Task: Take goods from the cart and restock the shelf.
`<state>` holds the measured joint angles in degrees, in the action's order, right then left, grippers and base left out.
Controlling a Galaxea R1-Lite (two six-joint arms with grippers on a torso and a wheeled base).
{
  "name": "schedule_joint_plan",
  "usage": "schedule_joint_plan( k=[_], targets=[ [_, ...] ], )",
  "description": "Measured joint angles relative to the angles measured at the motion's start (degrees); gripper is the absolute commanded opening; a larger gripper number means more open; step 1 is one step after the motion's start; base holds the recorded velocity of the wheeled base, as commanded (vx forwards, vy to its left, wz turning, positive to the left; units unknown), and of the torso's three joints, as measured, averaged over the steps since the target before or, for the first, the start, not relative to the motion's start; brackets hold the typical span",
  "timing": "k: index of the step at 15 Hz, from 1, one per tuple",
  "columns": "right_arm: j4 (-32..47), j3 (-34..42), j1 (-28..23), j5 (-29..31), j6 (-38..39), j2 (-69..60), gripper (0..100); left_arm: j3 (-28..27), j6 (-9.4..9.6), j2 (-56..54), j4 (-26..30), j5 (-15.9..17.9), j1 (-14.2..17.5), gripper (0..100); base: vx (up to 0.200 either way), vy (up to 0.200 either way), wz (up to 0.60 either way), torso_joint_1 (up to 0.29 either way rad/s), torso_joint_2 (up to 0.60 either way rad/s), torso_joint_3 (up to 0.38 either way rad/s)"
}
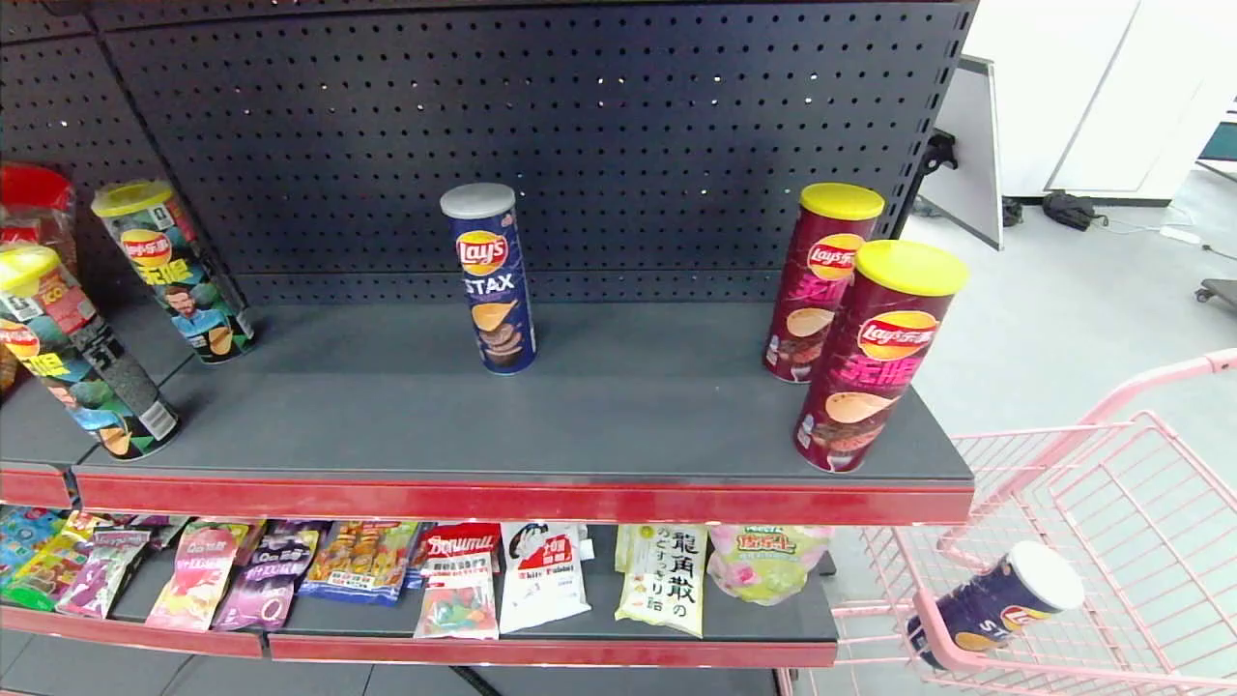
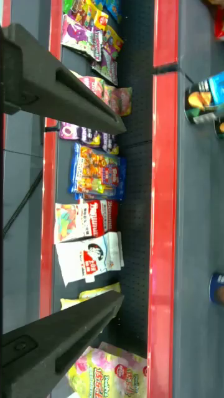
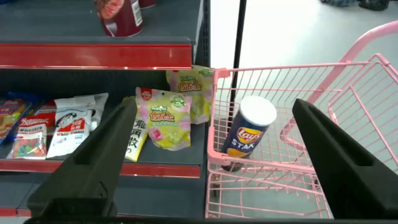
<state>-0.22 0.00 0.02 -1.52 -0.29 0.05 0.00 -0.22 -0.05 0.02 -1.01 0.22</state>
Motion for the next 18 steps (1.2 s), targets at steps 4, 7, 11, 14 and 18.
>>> schedule_joint_plan(
  k=[4, 7, 11, 14, 18],
  targets=[
    [0.0, 0.0, 0.0, 0.0, 0.1, 0.0, 100, 0.0, 0.0, 0.0, 0.0, 0.0, -0.1, 100, 0.0, 0.0, -0.6, -0.001, 0.0, 0.001],
    [0.0, 0.0, 0.0, 0.1, 0.1, 0.0, 100, 0.0, 0.0, 0.0, 0.0, 0.0, -0.1, 100, 0.0, 0.0, -0.6, 0.002, 0.0, 0.001],
    [0.0, 0.0, 0.0, 0.1, 0.2, 0.0, 100, 0.0, -0.02, 0.0, 0.1, 0.0, -0.1, 100, 0.0, 0.0, -0.15, 0.002, 0.0, -0.001],
    [0.0, 0.0, 0.0, 0.0, 0.3, 0.0, 100, 0.0, -0.02, 0.0, 0.0, 0.0, -0.1, 100, 0.0, 0.0, 0.0, -0.032, 0.07, 0.043],
    [0.0, 0.0, 0.0, 0.0, 0.3, 0.0, 100, 0.0, -0.05, 0.0, 0.0, 0.0, -0.1, 100, 0.0, 0.0, 0.0, -0.134, 0.34, 0.209]
  ],
)
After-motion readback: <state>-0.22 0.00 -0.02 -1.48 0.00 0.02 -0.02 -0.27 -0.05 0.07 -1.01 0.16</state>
